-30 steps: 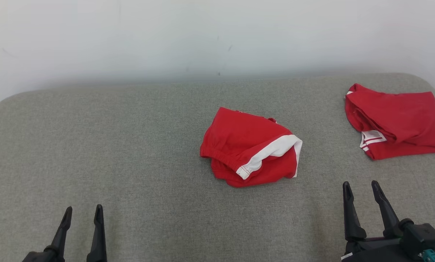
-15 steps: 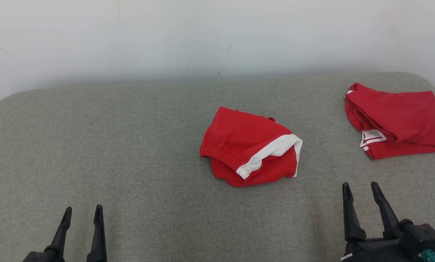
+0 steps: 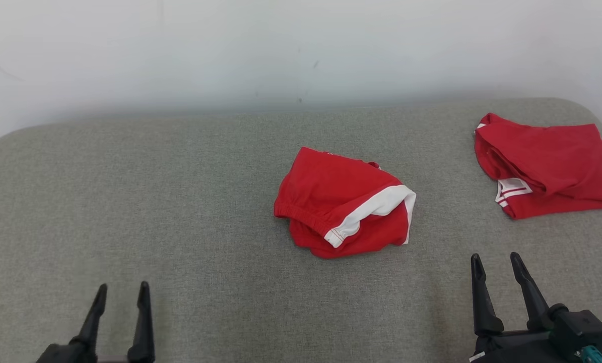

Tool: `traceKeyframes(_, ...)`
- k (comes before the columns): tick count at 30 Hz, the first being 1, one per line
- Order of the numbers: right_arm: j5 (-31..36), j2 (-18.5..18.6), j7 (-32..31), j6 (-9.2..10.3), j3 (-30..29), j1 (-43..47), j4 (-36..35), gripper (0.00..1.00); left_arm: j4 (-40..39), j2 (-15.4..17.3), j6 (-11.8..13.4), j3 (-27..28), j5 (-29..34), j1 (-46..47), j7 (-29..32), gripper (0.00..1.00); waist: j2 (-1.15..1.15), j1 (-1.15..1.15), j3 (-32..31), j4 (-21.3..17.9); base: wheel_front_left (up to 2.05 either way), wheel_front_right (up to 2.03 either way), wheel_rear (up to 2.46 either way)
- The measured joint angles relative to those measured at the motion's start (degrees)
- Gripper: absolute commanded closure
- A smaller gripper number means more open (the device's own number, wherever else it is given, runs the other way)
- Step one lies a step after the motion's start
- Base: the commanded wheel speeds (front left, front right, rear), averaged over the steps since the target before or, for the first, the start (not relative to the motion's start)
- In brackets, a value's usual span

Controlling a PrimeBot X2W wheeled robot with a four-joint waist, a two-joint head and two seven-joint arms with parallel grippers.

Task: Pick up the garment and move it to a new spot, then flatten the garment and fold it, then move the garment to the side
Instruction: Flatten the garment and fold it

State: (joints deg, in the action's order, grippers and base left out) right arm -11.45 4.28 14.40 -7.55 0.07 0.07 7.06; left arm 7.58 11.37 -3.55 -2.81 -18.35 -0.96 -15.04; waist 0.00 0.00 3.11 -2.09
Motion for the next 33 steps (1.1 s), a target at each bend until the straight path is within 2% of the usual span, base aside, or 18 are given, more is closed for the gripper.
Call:
traceKeyframes(12,-0.6,0.04,0.24,0.0,1.71,-2.51,0.97,0.0,6.41,-2.8,-3.45,-13.0,0.6,12.95,2.25,0.0,0.0,0.0,2.63,-3.2,0.0,0.0,0.0)
traceKeyframes(22,-1.68,-0.56,0.56,0.0,2.03,-4.61,2.22,0.0,14.5,-2.78,-3.86,-22.45,-1.51,19.96,3.36,0.0,0.0,0.01,6.9,-7.88,0.0,0.0,0.0)
traceKeyframes(33,-2.27,-1.18,0.59,0.0,2.59,-6.76,1.21,0.0,20.39,-1.77,-3.87,-28.17,-5.55,25.59,2.97,0.0,0.0,0.0,11.02,-12.97,0.0,0.0,0.0)
